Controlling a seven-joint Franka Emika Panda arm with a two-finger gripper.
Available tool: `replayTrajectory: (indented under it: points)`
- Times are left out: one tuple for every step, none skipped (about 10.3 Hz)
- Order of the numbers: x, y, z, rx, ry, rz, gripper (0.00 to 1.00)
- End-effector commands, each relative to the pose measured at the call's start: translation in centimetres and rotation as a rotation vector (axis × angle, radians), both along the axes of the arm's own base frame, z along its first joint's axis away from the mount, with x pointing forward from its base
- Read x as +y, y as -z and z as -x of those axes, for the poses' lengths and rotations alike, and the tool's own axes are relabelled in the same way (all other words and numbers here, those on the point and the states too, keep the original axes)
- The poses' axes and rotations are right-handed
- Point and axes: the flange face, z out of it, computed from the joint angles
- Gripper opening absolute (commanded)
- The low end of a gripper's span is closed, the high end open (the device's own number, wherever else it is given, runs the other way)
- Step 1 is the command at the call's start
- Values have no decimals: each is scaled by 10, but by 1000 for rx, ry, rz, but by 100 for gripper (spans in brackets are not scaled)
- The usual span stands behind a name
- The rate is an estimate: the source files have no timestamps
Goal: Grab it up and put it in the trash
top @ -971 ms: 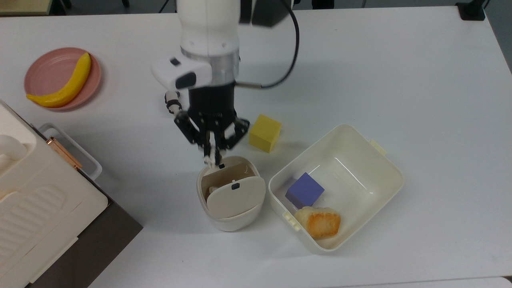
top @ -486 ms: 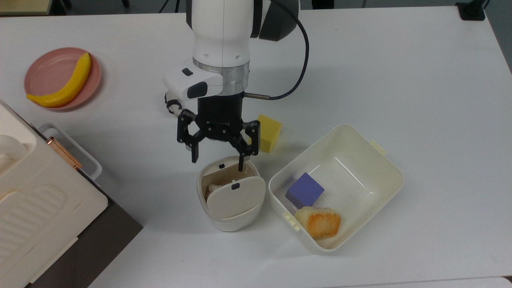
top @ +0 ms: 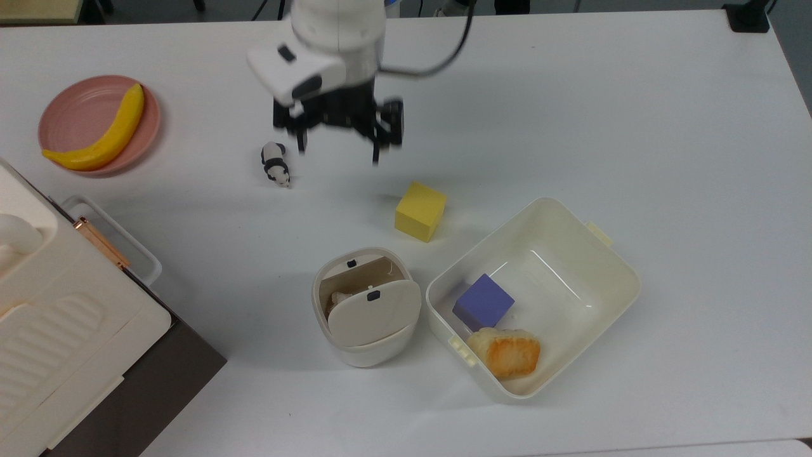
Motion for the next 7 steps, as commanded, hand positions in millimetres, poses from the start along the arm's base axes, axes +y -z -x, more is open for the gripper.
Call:
replayTrajectory:
  points:
    - [-10,-26,41,108,-61,-2,100]
    - [-9,-23,40,112,-62,-2,100]
    - [-9,-18,38,114,-53,-3,100]
    - [-11,-19,38,113,-44,-14,100]
    - [-10,-18,38,114,-39,-17,100]
    - [-12,-20,39,114,-38,-18,100]
    - [-14,-23,40,112,-33,-19,100]
